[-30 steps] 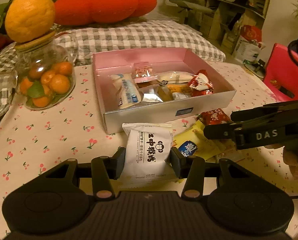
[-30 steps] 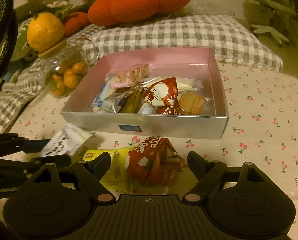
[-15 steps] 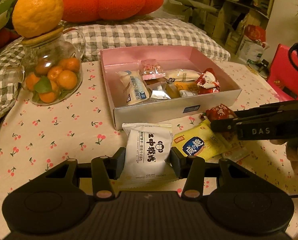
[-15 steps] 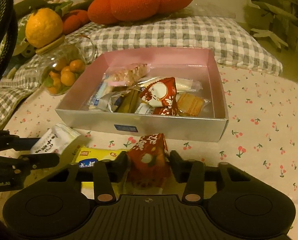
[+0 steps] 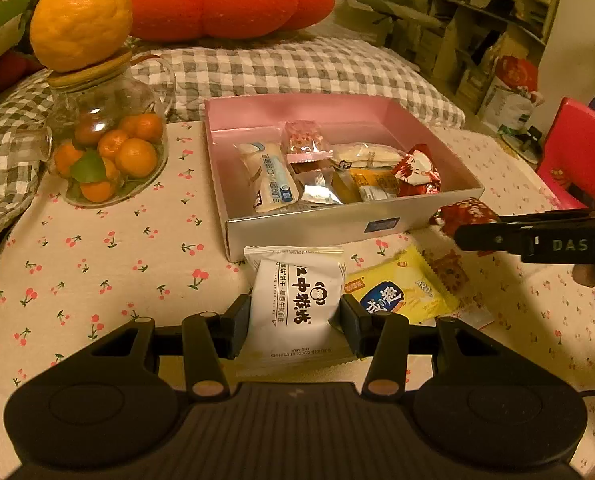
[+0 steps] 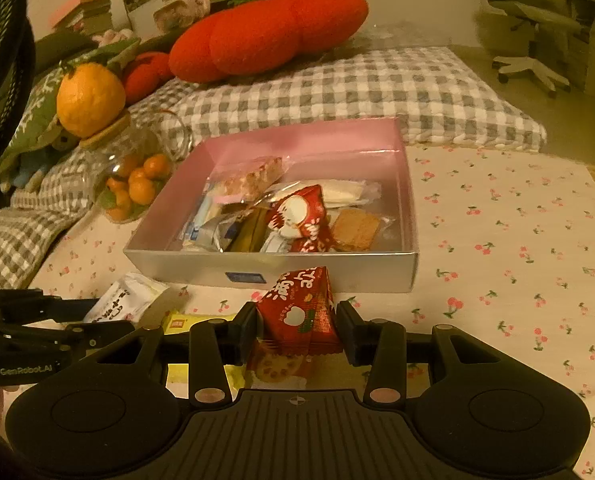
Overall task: Organize snacks
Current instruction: 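Lift and carry the white text packet over the box while the right tool carries the red candy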
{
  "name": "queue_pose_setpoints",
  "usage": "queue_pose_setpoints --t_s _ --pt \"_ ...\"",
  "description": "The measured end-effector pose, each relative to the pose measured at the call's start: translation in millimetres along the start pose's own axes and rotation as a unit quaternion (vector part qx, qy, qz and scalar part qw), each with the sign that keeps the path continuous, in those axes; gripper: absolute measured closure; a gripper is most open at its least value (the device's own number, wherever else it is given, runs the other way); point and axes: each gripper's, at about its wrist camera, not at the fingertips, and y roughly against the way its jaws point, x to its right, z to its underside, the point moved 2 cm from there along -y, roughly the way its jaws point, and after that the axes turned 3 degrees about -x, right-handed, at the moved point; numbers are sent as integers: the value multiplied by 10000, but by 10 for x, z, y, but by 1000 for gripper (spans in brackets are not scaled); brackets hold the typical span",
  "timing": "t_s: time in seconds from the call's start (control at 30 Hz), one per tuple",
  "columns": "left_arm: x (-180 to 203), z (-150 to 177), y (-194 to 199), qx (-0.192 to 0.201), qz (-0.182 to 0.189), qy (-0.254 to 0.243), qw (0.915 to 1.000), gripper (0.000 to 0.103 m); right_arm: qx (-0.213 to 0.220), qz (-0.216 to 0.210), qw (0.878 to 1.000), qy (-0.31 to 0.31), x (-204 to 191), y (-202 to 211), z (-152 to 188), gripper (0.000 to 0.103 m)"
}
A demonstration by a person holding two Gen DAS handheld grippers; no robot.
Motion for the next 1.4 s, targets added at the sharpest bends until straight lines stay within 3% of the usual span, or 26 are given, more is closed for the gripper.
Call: queue_pose_setpoints --t_s 0.63,1.13,1.4 --pt "-102 -232 160 422 -146 527 9976 59 550 -132 9960 -690 327 436 -218 62" --pt "-162 -673 -28 733 -281 1060 9913 59 864 -258 9887 -1196 396 233 -631 62" --pt "-143 -908 -268 761 -432 923 9919 59 797 -235 9879 -1307 446 -40 -785 62"
